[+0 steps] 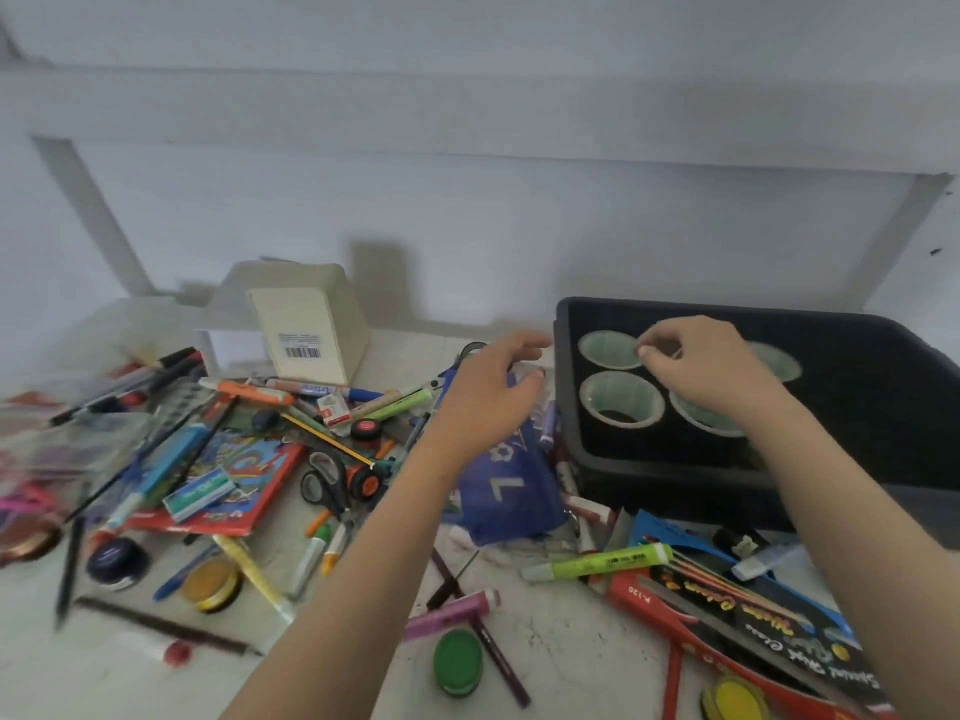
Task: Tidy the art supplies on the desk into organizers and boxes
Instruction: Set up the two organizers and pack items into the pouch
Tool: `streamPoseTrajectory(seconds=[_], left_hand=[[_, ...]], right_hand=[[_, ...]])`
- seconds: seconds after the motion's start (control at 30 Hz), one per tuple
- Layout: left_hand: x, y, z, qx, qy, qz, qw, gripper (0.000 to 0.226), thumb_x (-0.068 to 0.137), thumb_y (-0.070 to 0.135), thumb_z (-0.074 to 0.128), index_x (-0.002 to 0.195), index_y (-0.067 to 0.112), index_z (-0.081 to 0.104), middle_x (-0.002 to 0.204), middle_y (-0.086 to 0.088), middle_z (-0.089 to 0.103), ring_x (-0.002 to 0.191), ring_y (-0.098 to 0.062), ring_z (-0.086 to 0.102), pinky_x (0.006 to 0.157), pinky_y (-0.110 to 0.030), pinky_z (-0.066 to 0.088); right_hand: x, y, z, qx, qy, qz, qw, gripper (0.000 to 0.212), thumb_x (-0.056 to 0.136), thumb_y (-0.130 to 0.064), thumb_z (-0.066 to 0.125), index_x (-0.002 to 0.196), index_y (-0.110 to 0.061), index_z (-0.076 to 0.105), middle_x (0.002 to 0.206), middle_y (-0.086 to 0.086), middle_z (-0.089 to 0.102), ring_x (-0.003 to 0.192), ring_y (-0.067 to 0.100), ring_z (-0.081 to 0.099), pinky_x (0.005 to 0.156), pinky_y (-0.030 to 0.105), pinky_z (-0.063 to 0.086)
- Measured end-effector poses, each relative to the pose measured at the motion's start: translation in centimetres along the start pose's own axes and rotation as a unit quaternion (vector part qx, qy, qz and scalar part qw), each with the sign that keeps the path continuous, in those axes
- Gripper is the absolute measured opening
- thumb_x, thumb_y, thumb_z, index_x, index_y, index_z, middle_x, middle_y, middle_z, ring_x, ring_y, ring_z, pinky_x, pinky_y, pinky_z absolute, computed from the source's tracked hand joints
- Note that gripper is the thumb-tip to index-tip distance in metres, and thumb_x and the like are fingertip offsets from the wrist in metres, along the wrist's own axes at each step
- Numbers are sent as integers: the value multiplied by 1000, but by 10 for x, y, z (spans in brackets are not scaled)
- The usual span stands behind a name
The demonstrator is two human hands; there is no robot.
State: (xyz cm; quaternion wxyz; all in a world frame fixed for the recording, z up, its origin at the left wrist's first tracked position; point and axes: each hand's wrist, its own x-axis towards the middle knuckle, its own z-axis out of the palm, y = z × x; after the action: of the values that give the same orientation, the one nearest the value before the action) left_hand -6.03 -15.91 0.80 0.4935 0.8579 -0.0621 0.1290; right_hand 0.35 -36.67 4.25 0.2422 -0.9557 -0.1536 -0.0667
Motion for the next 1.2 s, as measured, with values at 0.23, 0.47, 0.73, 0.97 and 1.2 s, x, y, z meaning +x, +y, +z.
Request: streamPoseTrajectory(seconds=[0.23, 0.47, 0.73, 0.97, 1.2], left_hand=[[-10, -41, -80, 17, 141, -47, 989, 35, 90, 9, 52, 123, 20, 55, 114, 5, 60, 102, -1, 50, 75, 1, 31], [4, -90, -176, 62, 340, -120, 931, 40, 90, 12, 49, 130, 13, 45, 127, -3, 50, 109, -16, 49, 89, -27, 38], [55, -134, -251, -34, 226, -234, 945, 38, 100, 20, 32, 136, 13, 44, 134, -14, 50, 122, -32, 48, 101, -41, 41], [63, -135, -271, -89, -40, -240, 966, 29, 97, 33, 39, 124, 32, 51, 99, -3, 62, 83, -21, 63, 70, -34, 56], [67, -126, -274, -121, -55, -169, 977, 21, 85, 5, 60, 93, 23, 53, 100, -2, 61, 84, -17, 62, 63, -25, 54]], right_hand=[[27, -104, 65, 86, -85, -85, 989, 15, 93, -29, 53, 98, -21, 65, 85, -9, 57, 71, -4, 48, 61, 18, 34], [72, -190, 129, 215, -187, 33, 958, 40, 98, -45, 37, 115, -13, 52, 92, 0, 57, 71, 17, 64, 67, 34, 55], [119, -259, 173, 283, -203, 111, 931, 44, 97, -35, 41, 137, -19, 36, 136, 8, 44, 79, 20, 61, 73, 38, 58], [128, -273, 177, 396, -233, 188, 868, 40, 90, -60, 34, 104, -26, 48, 109, 12, 54, 98, 37, 60, 54, 38, 56], [133, -267, 165, 446, -146, 204, 859, 37, 96, -51, 36, 89, -19, 54, 87, 8, 60, 70, 24, 65, 49, 29, 53]])
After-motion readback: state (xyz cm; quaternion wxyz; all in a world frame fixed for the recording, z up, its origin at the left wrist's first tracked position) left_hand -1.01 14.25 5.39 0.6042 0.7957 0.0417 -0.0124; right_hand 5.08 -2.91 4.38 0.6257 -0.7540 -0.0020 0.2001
